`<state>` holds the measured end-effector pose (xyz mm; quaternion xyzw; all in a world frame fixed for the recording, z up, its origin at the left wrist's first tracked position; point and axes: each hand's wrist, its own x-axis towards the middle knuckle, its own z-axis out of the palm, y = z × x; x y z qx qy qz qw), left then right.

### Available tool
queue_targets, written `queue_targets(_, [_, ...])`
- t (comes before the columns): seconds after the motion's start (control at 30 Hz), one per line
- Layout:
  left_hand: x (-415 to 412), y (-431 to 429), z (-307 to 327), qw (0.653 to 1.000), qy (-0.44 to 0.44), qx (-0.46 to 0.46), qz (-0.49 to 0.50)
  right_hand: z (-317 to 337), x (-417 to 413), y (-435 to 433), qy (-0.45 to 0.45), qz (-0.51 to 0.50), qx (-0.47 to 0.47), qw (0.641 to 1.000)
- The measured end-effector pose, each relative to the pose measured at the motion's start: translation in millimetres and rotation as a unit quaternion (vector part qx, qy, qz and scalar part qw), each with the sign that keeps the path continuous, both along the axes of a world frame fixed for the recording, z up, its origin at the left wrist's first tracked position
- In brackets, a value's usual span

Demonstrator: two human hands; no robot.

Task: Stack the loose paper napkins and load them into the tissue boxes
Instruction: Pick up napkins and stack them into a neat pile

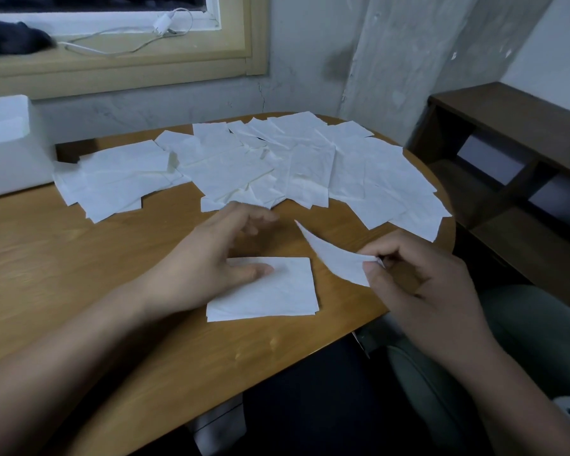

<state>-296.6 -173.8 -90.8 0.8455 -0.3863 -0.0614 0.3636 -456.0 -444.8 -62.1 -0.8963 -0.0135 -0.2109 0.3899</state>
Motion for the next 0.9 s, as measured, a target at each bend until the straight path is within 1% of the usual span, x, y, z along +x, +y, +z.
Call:
queue_targets(0.1, [-2.2,0.4,8.8,1.0,0.013,0.001,-0.01,10.0,2.8,13.9,-0.006,0.02,0.045,0.999])
queue_targets(0.2, [-3.5,3.2,20.2,0.994,0.092,-0.058,-0.001,12.6,8.2,21.1,0.004,0.018,0.124,0.992])
queue_targets(0.27, [-1.1,7.3,26.8,0.988,0.138,-0.076,0.002,9.8,14.3,23.1,0.019,0.001,0.181,0.983])
queue_targets(0.37, [6.0,16.4,35.1,0.977,0.202,-0.073,-0.002,1.6,24.6,25.0,0.043,-0.043,0.23,0.971])
queue_targets(0.47, [13.6,22.0,40.0,0.971,0.235,-0.039,0.006,-11.5,33.8,26.3,0.093,-0.048,0.269,0.957])
queue_targets(0.53, [18.2,23.0,39.5,0.969,0.247,-0.006,0.025,-22.8,39.8,26.8,0.128,-0.037,0.263,0.955])
queue_targets(0.7, [27.5,26.6,30.5,0.963,0.246,0.102,0.045,-47.1,53.2,32.3,0.157,-0.052,0.214,0.963])
queue_targets(0.9, [35.8,27.5,20.1,0.958,0.242,0.143,0.062,-63.2,61.5,34.0,0.141,-0.063,0.102,0.983])
